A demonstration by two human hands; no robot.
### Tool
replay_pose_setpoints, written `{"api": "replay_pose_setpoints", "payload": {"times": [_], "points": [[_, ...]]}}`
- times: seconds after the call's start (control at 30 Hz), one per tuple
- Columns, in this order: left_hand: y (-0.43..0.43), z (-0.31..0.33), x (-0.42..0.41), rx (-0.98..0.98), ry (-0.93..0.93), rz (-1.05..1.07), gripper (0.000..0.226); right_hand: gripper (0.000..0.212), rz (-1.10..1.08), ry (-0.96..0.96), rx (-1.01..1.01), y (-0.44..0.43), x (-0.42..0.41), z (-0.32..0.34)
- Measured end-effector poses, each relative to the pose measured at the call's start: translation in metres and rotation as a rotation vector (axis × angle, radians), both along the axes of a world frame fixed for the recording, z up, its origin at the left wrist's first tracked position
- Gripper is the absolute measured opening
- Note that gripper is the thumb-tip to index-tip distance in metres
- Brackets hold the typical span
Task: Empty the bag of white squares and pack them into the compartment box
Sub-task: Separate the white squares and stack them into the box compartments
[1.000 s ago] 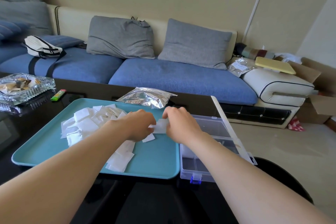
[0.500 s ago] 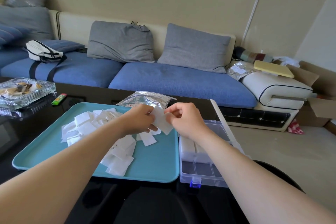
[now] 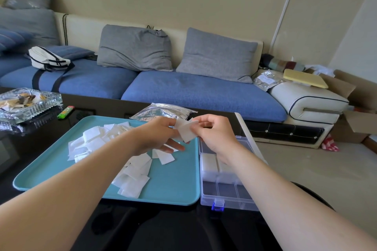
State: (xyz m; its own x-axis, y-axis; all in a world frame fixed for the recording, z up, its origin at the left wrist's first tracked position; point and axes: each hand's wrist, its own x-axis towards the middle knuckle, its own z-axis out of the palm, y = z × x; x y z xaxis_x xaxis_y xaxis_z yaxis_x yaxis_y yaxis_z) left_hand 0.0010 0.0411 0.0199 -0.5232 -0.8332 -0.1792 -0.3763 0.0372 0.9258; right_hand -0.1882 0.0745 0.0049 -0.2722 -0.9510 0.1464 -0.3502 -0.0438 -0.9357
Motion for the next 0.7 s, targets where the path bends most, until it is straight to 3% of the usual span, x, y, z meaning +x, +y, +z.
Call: {"api": "replay_pose_setpoints", "payload": {"times": [0.23,0.37,0.7], "points": [[-0.0025,-0.0045,0.0003,0.036,-0.021,-0.004,0.038,0.02,0.0,0.01,-0.023,0.0006,-0.0012,0.0037],[-0.0047,-0.0085,-0.0009,0.063,-0.038,0.016,0.043,0.017,0.166,-0.003,-0.024,0.0029,-0.0035,0.0061],[-0.0005,-0.0045,0.0008,0.138,0.015,-0.068,0.044,0.021,0.251,0.139,-0.066,0.0043,-0.0055,0.0039]]}}
